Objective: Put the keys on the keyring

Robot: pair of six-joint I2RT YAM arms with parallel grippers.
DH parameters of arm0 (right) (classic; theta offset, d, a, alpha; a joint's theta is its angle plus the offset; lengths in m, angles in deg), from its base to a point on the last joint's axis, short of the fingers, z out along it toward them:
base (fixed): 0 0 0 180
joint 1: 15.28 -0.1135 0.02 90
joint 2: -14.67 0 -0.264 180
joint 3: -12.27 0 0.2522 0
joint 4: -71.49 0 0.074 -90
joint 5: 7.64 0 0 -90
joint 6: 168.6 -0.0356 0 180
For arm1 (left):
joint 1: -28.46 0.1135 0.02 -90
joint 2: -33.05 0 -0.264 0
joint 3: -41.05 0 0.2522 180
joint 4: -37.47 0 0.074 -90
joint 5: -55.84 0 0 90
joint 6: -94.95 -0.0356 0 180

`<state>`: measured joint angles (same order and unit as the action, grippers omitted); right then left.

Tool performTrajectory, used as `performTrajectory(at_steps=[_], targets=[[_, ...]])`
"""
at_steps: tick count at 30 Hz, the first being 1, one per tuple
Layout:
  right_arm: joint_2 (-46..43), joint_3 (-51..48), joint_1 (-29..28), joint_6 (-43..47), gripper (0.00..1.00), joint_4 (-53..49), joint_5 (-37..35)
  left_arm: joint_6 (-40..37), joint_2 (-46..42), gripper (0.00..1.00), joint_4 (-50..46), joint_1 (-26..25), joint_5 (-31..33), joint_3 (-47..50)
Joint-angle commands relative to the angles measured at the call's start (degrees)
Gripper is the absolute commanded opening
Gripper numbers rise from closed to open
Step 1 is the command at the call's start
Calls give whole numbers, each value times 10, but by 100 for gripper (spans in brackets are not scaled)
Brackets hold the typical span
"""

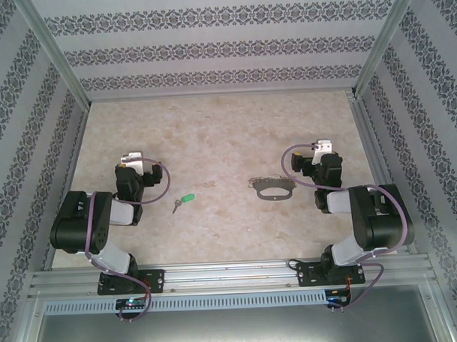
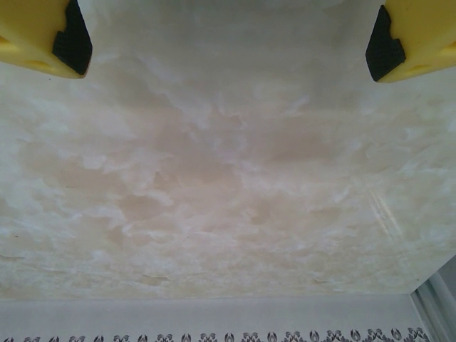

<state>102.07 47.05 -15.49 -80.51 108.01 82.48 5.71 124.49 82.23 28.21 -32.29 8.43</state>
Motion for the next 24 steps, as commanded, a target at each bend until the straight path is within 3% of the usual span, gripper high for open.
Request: performTrajectory(at_steps=[1,6,9,12,18,24], targets=[[-9,14,1,1,98,3,10,13,-6,100,24,8,16,5],[-23,15,2,-12,98,-7,-15,12,-2,100,104,4,24,45],[-77,46,2,-11,98,-114,-25,12,-19,100,128,0,45,64],[-119,77,2,-18,98,-193,-43,9,-73,100,73,-5,57,62],[-183,141,12,-139,98,-315,-74,21,-197,100,-46,-6,78,47],[-198,189,57,-247,98,-386,39,84,-323,100,-177,-6,58,28]])
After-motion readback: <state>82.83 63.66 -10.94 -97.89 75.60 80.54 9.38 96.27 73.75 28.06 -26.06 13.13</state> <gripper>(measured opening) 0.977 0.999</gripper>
